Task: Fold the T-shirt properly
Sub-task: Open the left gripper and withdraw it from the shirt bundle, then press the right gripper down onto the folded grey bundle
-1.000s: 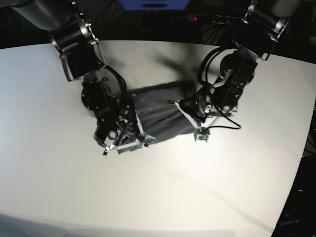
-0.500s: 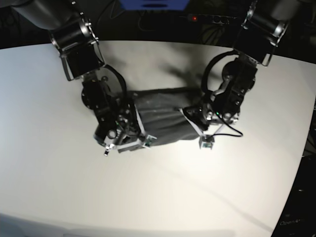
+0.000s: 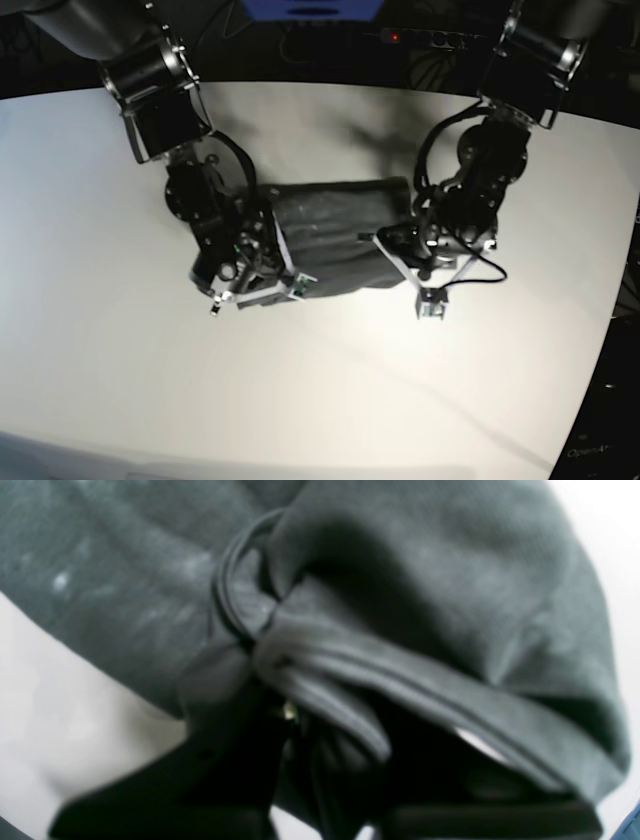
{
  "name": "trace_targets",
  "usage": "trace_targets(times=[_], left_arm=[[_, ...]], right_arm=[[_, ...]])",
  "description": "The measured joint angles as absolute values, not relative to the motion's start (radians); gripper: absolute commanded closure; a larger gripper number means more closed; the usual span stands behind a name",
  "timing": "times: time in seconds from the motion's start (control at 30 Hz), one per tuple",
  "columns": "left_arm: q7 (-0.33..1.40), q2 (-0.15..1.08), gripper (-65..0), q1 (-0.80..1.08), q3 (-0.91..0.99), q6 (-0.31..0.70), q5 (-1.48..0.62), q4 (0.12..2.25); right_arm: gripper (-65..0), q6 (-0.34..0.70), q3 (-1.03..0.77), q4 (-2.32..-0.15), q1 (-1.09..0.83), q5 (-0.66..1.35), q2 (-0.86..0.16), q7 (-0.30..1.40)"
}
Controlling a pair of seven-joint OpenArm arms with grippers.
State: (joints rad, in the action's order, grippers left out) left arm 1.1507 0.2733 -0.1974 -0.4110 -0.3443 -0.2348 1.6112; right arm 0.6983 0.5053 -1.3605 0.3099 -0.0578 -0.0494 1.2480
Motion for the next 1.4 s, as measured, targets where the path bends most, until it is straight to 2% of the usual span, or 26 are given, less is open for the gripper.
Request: trace_targets(times=[0.27,0.53,0.8,0.97,1.0,1.13,1.23,1.4], left_arm=[[1.148,0.280,-3.4,-0.184,-0.410,-0.344,-0.234,1.692],[1.151,0.361,-3.4,-0.004,-0.264,-0.344,-0.232,1.684],[0.970,0.392,-3.4,0.016,-0.218,-0.340,-0.231,1.548],[0.957,0.359,-3.4,-0.029,-0.218,-0.346,-0.212,1.499],[0.957,0.354,-3.4,-0.034,-0.219,-0.332,-0.213,1.497],[0.968,0.340,-3.4,-0.048,-0.213,-0.157,-0.207,1.494],[0.959,0.317,-3.4,-0.049,-0.212,-0.103,-0.199,1.494],[0.970,0.294,-3.4,-0.061,-0.218,-0.097,-0.208,1.493]], right_arm=[[-0.4,0.698,0.505,-1.361,0.311,-0.061,-0.049,1.248],[-0.4,0.698,0.505,-1.359,0.318,-0.062,-0.049,1.261],[-0.4,0.698,0.505,-1.356,0.344,-0.069,-0.050,1.303],[-0.4,0.698,0.505,-1.356,0.351,-0.072,-0.050,1.308],[-0.4,0.698,0.506,-1.356,0.350,-0.072,-0.050,1.309],[-0.4,0.698,0.506,-1.356,0.349,-0.072,-0.052,1.308],[-0.4,0.698,0.506,-1.356,0.349,-0.086,-0.051,1.308],[-0.4,0.698,0.547,-1.418,0.319,-0.184,-0.046,1.328]])
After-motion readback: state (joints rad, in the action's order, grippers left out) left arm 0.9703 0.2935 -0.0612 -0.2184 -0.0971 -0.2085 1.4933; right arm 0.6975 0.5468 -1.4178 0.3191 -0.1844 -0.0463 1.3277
